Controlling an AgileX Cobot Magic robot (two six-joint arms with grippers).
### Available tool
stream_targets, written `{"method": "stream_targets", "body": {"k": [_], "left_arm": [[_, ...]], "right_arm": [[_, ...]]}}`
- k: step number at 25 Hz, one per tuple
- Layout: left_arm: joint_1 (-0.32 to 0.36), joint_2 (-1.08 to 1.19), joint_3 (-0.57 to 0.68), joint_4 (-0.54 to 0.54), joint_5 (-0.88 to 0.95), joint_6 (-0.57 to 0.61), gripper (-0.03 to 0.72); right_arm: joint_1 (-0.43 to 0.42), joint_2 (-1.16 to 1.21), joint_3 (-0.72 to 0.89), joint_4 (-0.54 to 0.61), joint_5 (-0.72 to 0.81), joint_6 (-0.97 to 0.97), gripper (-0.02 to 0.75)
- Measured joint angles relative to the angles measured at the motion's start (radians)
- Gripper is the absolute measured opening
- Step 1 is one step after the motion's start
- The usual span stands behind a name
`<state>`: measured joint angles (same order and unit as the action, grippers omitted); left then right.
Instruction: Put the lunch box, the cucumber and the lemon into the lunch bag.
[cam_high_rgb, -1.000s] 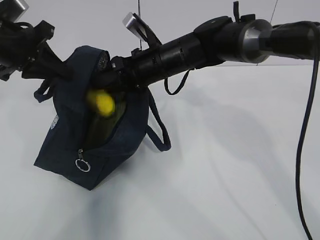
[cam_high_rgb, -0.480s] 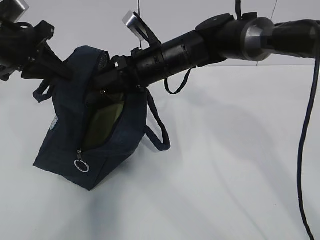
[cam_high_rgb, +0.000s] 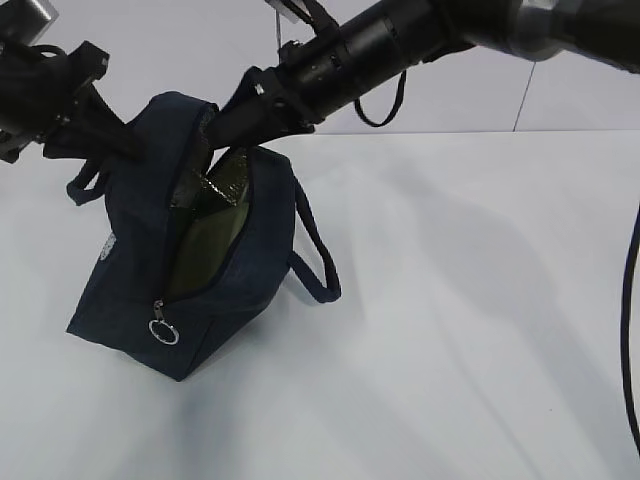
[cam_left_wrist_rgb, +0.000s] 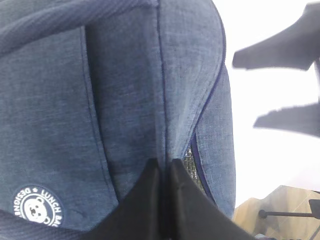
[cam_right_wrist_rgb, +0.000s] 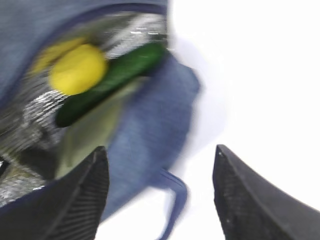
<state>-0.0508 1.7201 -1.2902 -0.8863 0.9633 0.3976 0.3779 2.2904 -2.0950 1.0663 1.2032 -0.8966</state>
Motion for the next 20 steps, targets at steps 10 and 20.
{"method": "stream_targets", "body": {"k": [10,20], "left_arm": [[0.0,0.0,0.0,0.0,0.0,0.0,-0.005],[0.0,0.0,0.0,0.0,0.002,0.0,-0.005]], "right_arm": [[-0.057,-0.009,-0.156,-0.467,0.022,0.32,0.495],[-0.102,-0.105,-0.081,-0.599,0.028,0.584,0.494]]}}
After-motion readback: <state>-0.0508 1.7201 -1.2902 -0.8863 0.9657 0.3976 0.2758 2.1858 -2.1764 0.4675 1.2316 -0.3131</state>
